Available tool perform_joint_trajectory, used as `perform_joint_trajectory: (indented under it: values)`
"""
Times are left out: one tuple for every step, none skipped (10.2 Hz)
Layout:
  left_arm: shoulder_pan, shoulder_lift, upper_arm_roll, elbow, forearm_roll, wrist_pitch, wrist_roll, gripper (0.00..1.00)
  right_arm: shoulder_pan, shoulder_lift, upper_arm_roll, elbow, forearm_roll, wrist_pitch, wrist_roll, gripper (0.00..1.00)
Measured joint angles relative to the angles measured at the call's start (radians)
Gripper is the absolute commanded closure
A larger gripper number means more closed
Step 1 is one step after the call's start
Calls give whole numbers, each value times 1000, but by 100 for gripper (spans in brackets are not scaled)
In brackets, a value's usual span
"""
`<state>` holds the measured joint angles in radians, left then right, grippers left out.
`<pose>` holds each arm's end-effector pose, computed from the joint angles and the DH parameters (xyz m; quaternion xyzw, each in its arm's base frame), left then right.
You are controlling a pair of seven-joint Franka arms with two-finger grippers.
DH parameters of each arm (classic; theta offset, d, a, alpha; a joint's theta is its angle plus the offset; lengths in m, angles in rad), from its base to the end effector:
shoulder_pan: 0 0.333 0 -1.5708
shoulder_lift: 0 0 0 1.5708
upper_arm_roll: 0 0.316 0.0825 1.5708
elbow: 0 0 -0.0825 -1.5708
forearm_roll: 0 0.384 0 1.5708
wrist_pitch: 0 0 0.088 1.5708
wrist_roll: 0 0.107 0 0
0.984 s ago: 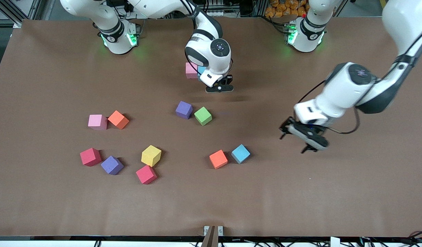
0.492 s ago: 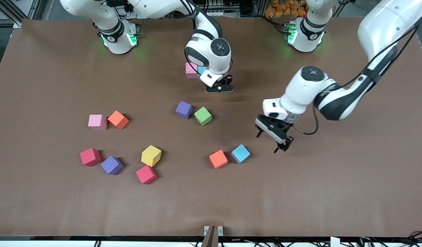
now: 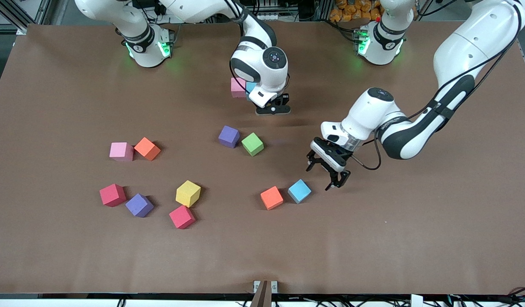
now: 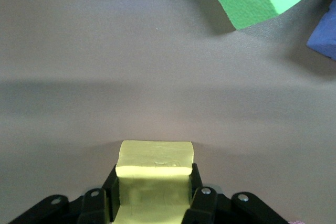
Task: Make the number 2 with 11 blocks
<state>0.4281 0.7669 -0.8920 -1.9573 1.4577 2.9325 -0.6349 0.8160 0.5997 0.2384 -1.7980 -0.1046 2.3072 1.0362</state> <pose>0.5458 -0.2960 0.2618 0.8550 -0.4008 0.3153 0.0941 0.3302 0.5564 0.2155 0.9985 0.0280 -0.0438 0.0155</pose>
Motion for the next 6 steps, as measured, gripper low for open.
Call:
perform_joint_trajectory:
  values:
    - [-17,2,4,9,0,2,-52,0,0,0,0,0,0,0,5,76]
    - [-40,7,19,20,0,16,-83,0,0,0,0,0,-1,0,13,73]
    - [-62,18,42,29,0,56,-99,0,0,0,0,0,-2,1,16,69]
    - [-72,31,60,37,0,105,-100,0,0,0,0,0,-3,1,16,59]
    - [-72,42,78,48,2,158,-100,0,0,0,0,0,-5,1,17,39]
    - [-72,51,92,58,3,205,-100,0,1,0,1,0,-11,1,18,1]
